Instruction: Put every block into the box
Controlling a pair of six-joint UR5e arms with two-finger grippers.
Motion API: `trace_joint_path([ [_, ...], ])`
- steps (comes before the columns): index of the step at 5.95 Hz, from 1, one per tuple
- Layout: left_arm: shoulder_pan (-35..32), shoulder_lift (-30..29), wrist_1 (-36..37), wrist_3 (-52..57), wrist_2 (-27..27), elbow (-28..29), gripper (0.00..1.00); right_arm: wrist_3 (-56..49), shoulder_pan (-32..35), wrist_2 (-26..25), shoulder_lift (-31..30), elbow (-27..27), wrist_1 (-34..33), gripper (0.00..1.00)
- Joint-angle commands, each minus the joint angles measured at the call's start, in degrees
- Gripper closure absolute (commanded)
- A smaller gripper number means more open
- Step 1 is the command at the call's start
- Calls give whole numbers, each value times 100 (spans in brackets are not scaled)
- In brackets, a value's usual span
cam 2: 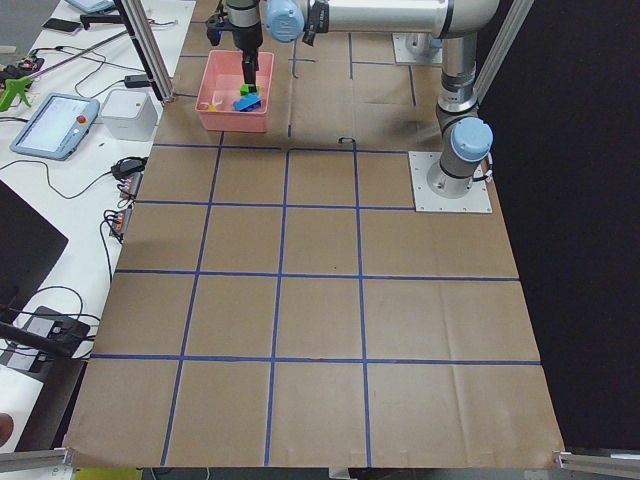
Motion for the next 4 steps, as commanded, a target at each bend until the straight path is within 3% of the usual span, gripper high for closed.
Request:
trace_joint_path([
  [1, 9, 739, 92, 368, -42, -649, 1, 175, 214, 6, 512, -467, -331, 84],
  [2, -9, 802, 83, 368, -85, -668, 1, 157, 205, -64, 714, -765, -576, 35],
  [3, -18, 838, 40, 351, -112, -669, 1, 149, 205, -82, 760, -847, -535, 0],
  [4, -18, 873, 13, 351, -60, -712, 1, 157, 205, -99, 699, -804, -509, 0],
])
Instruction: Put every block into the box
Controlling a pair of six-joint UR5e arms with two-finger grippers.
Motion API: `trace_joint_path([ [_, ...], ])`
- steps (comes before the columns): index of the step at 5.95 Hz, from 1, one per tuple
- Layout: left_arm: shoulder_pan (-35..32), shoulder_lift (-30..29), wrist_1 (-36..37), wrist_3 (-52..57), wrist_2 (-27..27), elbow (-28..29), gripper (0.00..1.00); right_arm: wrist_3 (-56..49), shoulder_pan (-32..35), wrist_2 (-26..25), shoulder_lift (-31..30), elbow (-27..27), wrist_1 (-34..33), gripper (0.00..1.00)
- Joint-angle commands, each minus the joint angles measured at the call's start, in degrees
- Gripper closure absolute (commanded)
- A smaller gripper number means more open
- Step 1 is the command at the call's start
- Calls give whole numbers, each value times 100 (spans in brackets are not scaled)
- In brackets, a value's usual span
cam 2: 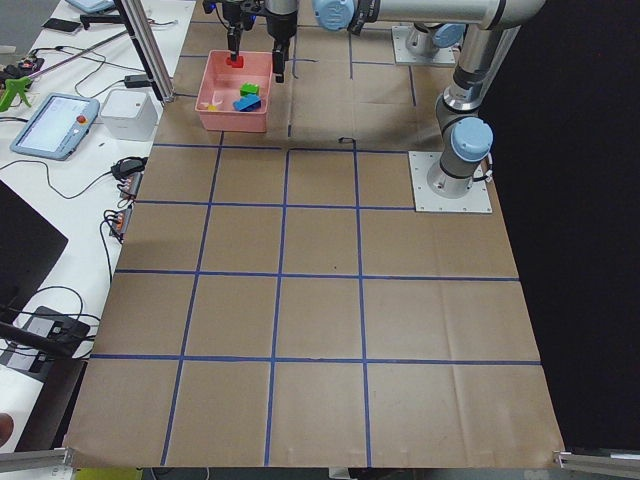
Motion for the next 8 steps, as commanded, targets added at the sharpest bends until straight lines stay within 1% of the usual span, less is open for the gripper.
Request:
trace_joint_path([
  [1, -5, 61, -28, 7, 45, -54, 1, -6, -8, -29, -85, 41, 114, 0],
  [2, -5, 44, -20, -2, 45, -54, 1, -15, -42, -360, -286, 59, 759, 0],
  [3, -5, 53, -11, 7, 45, -54, 1, -354, -69, -903, -653, 146, 1365, 0],
  [4, -5, 53, -19, -2, 45, -54, 1, -741, -87, -1013, -1179, 347, 1989, 0],
  [5, -5, 62, -20, 7, 45, -54, 1, -936, -130, -1014, -1958, 879, 2283, 0],
  [6, -5, 53, -20, 7, 45, -54, 1, -1138, -279, -1014, -2923, 1764, 2303, 0],
  [7, -5, 62, -28, 15, 45, -54, 1, -1210, -576, -1023, -3603, 2817, 2268, 0],
  [8, -5, 53, -20, 15, 45, -54, 1, -1202, -823, -1031, -3923, 3314, 2259, 0],
])
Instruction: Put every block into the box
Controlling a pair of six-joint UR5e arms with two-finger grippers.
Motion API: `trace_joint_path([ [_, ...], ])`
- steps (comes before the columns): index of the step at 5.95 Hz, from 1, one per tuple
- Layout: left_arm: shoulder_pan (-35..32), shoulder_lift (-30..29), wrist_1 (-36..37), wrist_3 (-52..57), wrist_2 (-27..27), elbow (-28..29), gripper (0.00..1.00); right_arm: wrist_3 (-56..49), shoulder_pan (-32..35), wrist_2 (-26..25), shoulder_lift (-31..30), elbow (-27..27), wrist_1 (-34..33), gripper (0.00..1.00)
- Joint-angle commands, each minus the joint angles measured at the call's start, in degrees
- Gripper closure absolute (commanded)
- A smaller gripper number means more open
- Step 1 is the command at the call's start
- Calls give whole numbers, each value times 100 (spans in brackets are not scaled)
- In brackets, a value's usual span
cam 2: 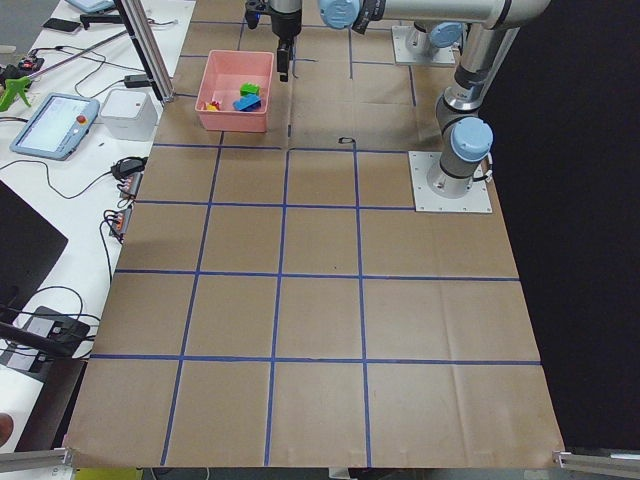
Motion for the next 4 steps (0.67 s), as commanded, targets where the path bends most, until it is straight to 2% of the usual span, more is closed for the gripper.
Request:
trace_joint_path([
  [1, 1, -13, 4, 2, 0, 9, 1, -1, -300, 26, -461, 710, -75, 0],
  [4, 1, -13, 13, 2, 0, 0, 1, 17, -326, -79, -505, 623, -76, 0],
])
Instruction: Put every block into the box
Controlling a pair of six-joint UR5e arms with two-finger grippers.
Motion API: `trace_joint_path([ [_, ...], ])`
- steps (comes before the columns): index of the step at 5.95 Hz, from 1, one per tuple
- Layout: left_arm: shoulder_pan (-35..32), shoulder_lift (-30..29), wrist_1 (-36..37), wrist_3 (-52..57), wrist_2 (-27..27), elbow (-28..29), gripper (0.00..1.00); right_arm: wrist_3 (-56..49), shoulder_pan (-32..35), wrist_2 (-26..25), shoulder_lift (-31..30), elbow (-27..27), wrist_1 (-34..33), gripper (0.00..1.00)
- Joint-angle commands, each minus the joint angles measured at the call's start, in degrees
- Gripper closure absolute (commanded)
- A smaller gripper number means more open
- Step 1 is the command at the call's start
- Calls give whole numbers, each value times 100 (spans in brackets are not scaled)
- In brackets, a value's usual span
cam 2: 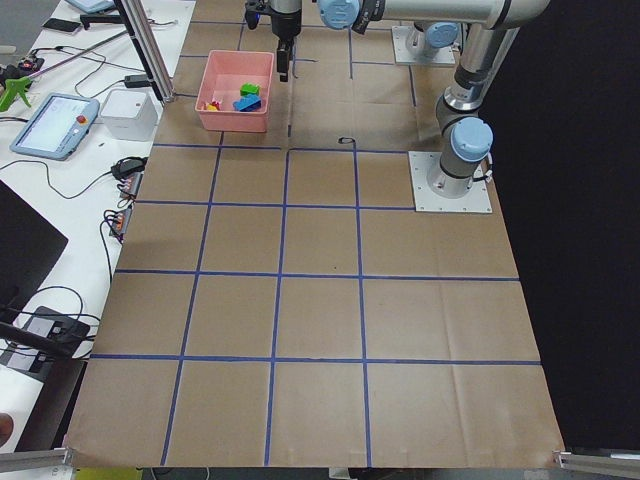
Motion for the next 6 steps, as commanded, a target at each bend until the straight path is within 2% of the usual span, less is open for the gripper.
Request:
trace_joint_path([
  [1, 0, 0, 2, 0, 0, 8, 1, 7, 0, -9, -2, -21, -17, 0],
  [6, 0, -9, 29, 0, -9, 8, 1, 25, -9, 1, 60, -82, -96, 0],
])
